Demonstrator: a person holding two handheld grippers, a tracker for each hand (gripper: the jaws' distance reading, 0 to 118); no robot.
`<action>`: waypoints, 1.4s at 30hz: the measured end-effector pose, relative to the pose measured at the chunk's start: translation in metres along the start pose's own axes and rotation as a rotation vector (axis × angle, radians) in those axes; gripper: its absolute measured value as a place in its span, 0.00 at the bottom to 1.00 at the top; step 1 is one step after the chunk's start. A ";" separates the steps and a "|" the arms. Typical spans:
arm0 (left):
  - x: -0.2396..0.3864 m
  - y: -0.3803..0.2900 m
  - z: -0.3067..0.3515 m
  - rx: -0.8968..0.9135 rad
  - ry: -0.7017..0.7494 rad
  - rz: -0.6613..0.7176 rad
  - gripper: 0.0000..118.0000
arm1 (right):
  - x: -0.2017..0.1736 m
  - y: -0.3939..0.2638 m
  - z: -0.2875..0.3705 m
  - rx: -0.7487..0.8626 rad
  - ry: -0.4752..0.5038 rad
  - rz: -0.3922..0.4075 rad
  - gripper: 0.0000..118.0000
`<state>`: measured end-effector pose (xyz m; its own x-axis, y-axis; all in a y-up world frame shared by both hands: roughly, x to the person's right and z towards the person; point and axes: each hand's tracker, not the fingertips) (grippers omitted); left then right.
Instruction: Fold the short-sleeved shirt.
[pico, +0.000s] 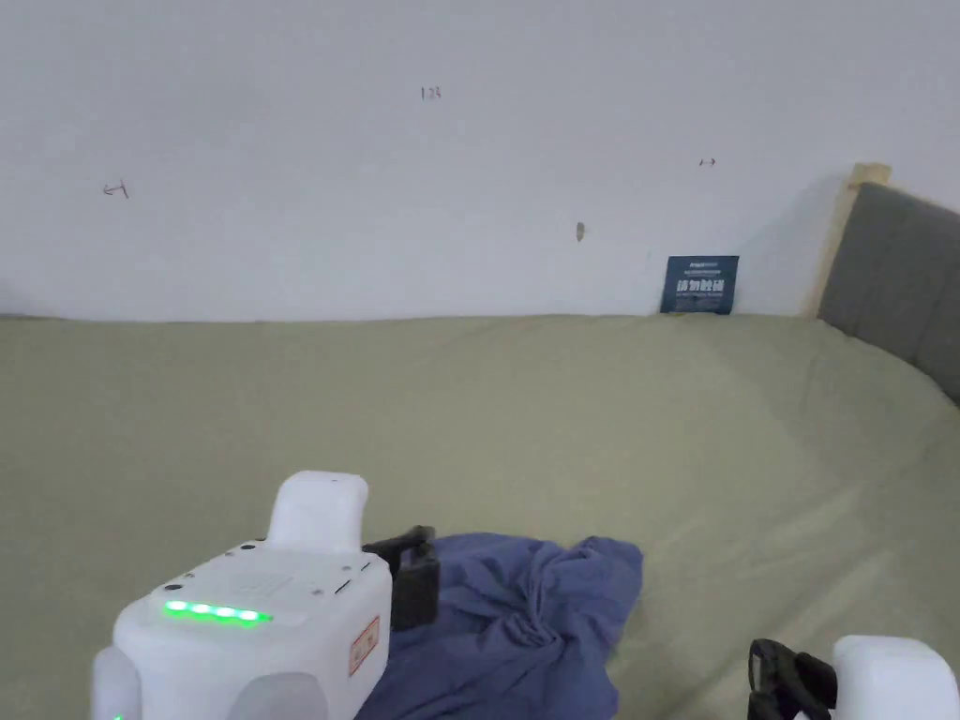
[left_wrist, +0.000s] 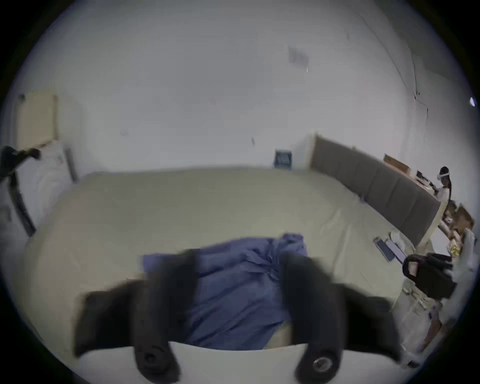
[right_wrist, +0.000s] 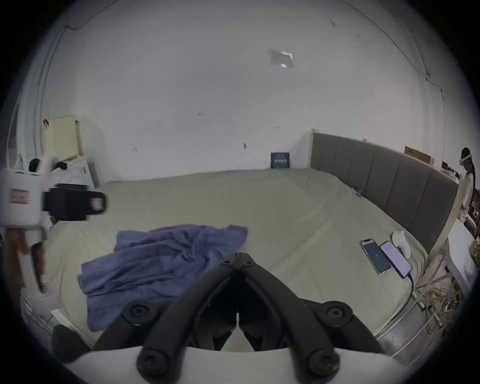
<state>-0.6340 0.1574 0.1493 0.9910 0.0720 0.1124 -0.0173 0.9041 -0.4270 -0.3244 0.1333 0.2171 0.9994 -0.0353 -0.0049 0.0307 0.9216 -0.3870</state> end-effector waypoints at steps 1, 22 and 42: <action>-0.007 -0.004 0.026 0.061 0.071 0.001 0.00 | -0.005 0.001 0.007 0.014 0.002 0.008 0.02; -0.112 -0.051 0.151 0.086 0.380 0.045 0.00 | -0.075 0.004 0.040 0.096 0.088 0.040 0.02; -0.228 -0.137 -0.109 -0.678 0.336 0.094 0.99 | -0.084 -0.030 -0.048 -0.101 0.080 0.062 0.02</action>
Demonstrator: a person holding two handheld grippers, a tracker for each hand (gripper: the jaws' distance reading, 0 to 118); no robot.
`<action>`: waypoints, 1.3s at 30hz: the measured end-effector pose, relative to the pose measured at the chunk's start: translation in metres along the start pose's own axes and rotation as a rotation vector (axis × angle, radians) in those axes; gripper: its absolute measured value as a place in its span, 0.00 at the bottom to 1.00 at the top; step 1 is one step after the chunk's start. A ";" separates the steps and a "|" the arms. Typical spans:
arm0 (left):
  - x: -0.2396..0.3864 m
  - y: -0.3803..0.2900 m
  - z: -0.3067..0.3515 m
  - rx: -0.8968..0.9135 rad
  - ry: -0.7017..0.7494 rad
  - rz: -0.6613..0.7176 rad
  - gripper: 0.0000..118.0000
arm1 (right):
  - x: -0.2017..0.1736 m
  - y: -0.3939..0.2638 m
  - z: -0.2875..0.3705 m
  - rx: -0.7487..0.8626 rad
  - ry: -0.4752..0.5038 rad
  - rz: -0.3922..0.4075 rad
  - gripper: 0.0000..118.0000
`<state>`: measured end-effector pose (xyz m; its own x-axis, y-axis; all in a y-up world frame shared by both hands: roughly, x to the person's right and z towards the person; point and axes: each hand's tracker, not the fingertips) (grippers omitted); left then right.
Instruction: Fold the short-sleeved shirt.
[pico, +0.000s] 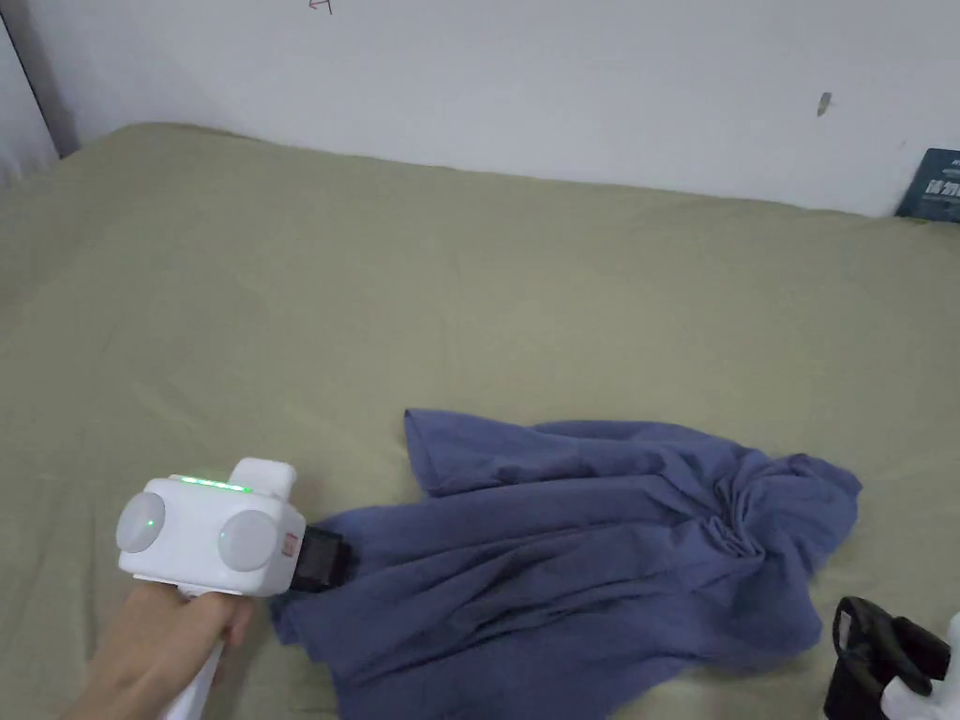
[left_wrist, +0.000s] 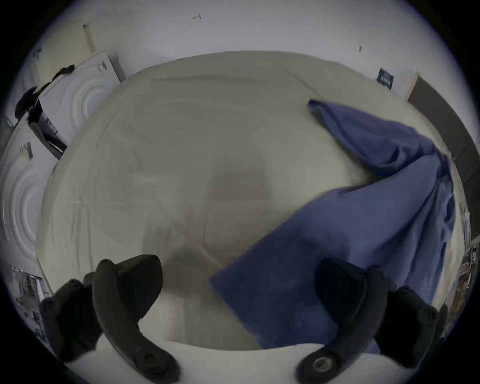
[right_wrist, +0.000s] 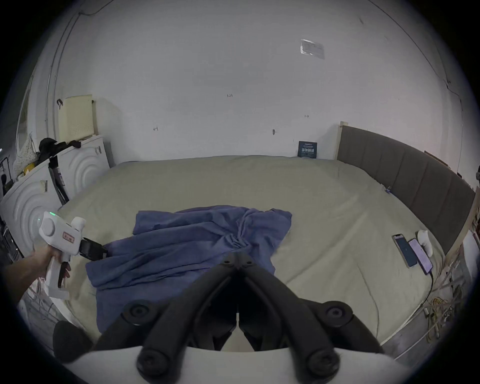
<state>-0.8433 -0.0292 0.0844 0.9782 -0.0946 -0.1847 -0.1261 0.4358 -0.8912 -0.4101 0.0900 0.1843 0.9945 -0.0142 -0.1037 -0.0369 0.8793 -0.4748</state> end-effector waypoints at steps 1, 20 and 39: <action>-0.001 0.000 -0.001 0.010 -0.018 0.014 1.00 | 0.001 0.000 -0.002 -0.004 -0.001 0.001 0.02; 0.006 -0.006 0.043 0.064 -0.127 -0.008 0.00 | 0.101 0.038 -0.121 -0.161 -0.094 -0.001 0.01; 0.008 -0.004 0.035 0.078 -0.138 -0.017 0.00 | 0.146 0.077 -0.351 -0.539 0.027 -0.055 0.98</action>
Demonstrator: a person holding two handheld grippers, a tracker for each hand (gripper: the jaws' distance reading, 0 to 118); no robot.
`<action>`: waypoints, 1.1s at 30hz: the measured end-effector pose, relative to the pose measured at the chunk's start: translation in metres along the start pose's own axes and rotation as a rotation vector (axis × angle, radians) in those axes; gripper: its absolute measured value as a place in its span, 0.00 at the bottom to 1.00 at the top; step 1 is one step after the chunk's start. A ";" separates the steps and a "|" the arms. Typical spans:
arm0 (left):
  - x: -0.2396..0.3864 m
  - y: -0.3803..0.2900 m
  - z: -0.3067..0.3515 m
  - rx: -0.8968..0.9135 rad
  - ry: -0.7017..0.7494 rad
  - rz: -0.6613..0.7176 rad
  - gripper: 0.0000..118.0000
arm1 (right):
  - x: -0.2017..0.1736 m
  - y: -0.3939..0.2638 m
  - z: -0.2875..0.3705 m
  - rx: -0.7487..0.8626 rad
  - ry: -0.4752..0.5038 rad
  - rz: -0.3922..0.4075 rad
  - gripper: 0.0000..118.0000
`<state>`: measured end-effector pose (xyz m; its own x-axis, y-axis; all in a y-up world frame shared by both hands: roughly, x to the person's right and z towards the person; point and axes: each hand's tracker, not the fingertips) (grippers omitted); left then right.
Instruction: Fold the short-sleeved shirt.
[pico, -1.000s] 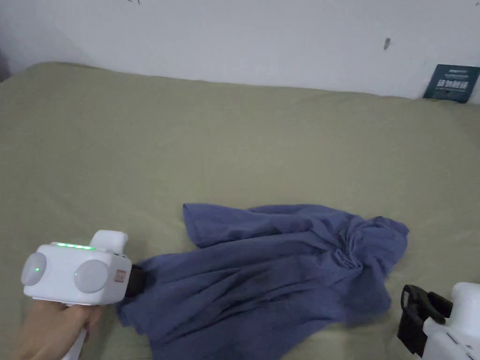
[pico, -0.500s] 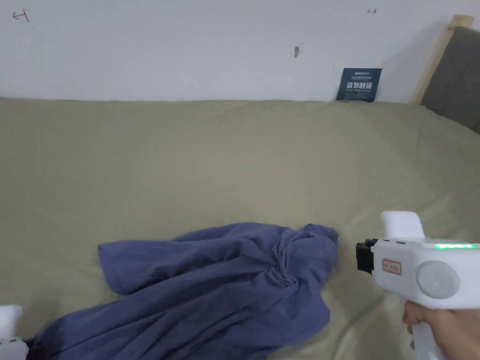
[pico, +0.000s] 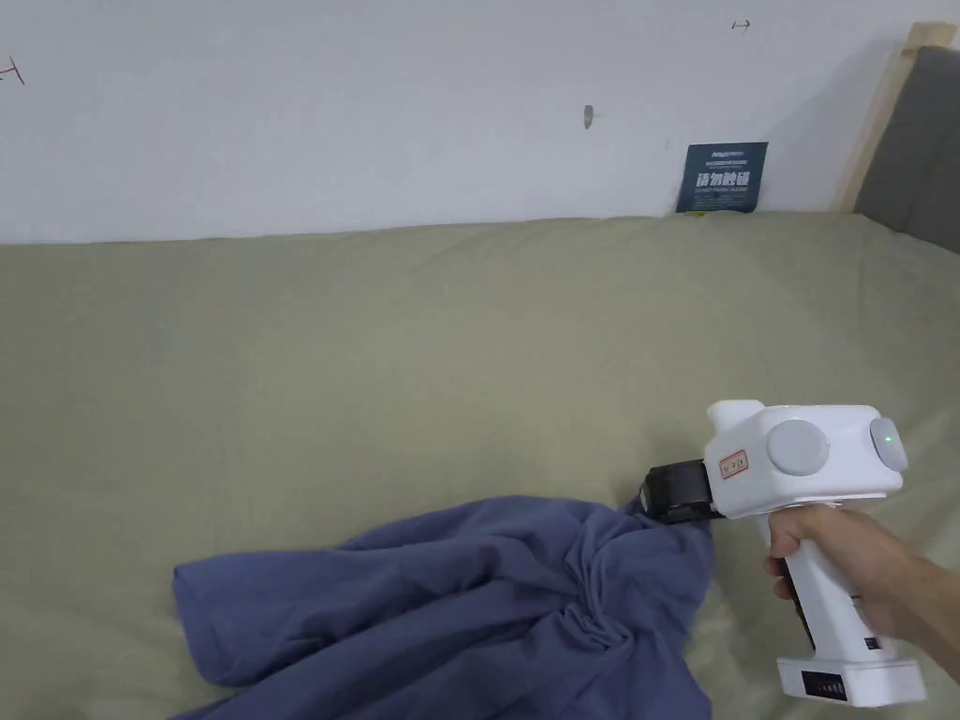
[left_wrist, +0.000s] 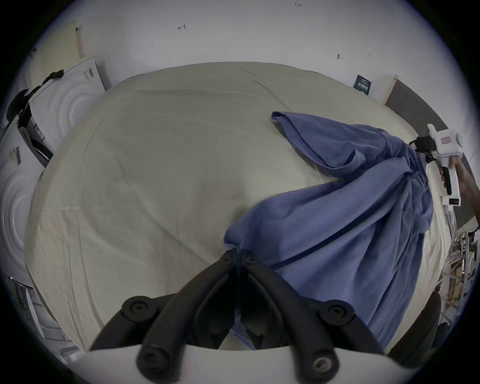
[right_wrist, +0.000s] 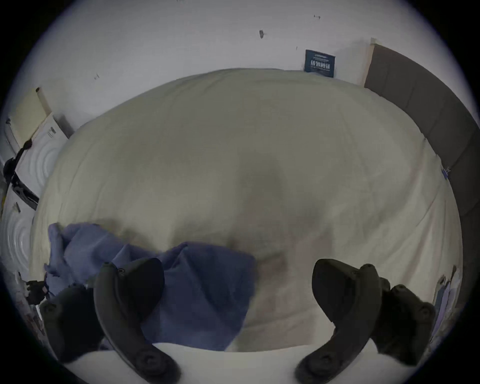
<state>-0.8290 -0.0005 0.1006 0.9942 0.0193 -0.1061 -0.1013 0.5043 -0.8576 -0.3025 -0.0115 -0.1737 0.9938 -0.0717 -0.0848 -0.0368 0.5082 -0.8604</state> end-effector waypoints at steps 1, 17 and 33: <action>0.001 -0.001 -0.001 0.000 0.000 0.003 0.00 | -0.002 0.001 -0.009 -0.036 -0.019 0.007 0.97; -0.011 0.017 0.099 0.152 0.058 0.023 0.00 | -0.010 -0.017 0.195 0.195 -0.045 0.154 0.04; -0.064 0.102 0.302 0.493 0.181 0.114 0.00 | 0.027 -0.041 0.429 0.530 0.068 -0.025 0.04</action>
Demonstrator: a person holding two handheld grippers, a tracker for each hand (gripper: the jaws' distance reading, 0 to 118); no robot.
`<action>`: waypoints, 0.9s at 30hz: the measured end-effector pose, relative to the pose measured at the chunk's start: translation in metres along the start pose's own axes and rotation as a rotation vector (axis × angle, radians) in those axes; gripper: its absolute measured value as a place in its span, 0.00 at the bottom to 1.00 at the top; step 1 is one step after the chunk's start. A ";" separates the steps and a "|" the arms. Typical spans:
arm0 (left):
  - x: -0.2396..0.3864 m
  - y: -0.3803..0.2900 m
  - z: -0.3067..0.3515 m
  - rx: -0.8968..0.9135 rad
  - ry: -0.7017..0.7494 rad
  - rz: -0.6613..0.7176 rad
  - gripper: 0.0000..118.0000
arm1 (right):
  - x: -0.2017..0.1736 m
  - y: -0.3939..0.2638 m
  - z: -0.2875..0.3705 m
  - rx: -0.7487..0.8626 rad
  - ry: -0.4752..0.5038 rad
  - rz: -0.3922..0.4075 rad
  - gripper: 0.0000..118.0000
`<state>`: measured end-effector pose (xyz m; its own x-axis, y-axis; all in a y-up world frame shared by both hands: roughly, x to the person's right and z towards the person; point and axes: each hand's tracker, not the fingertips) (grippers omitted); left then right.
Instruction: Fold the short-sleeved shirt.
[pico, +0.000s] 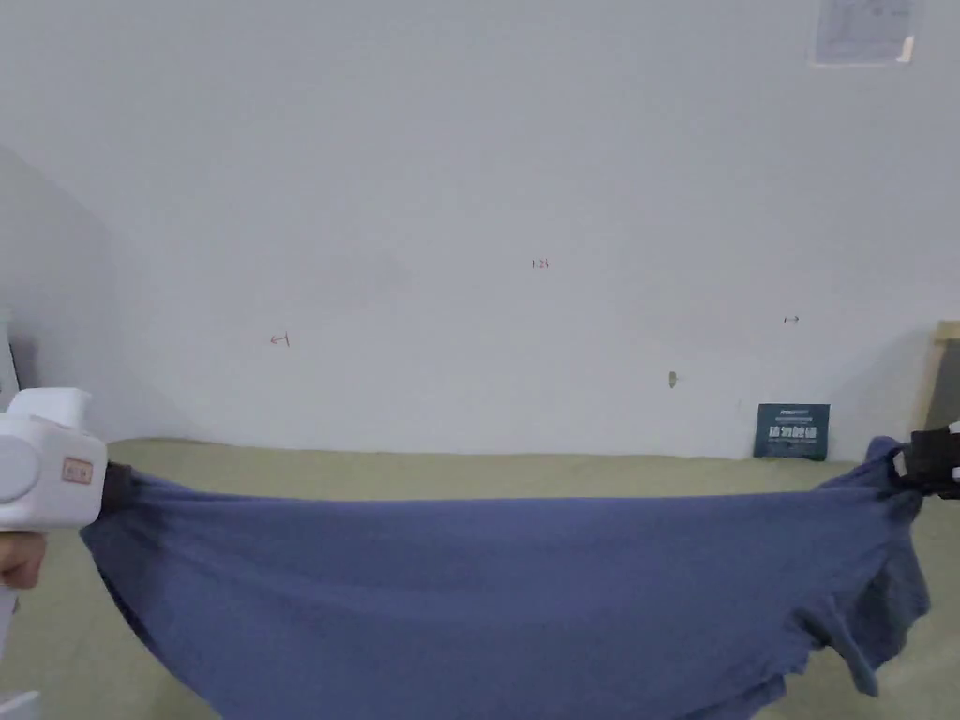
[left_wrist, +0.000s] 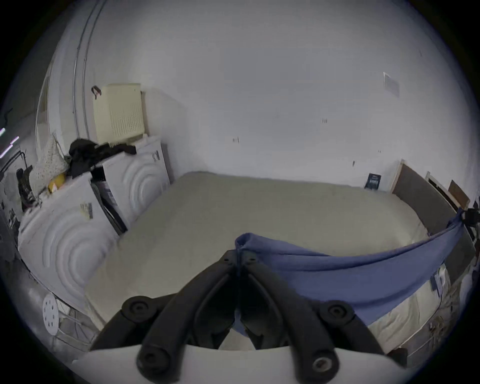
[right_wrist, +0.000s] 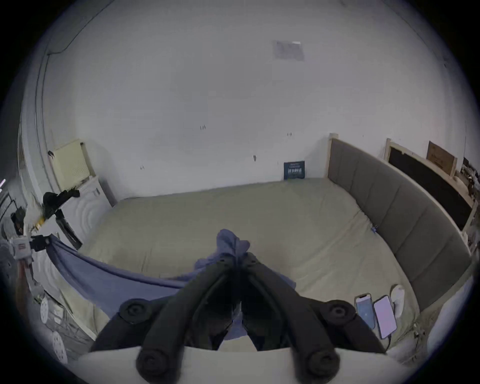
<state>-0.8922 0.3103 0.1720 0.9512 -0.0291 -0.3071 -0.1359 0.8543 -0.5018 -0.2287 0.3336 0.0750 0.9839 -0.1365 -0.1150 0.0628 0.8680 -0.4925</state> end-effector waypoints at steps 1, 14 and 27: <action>0.004 0.007 0.003 0.027 0.016 -0.012 0.00 | -0.003 0.006 0.005 0.014 -0.008 0.009 0.04; 0.045 0.087 -0.028 0.124 0.112 0.006 0.00 | -0.026 0.076 -0.035 0.161 -0.138 0.072 0.04; 0.083 0.160 -0.133 0.195 0.169 0.018 0.00 | -0.028 0.146 -0.150 0.240 -0.219 0.068 0.04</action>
<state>-0.8713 0.3756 -0.0410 0.8872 -0.0849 -0.4534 -0.0811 0.9389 -0.3344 -0.2721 0.3924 -0.1233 0.9981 0.0093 0.0603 0.0073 0.9630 -0.2695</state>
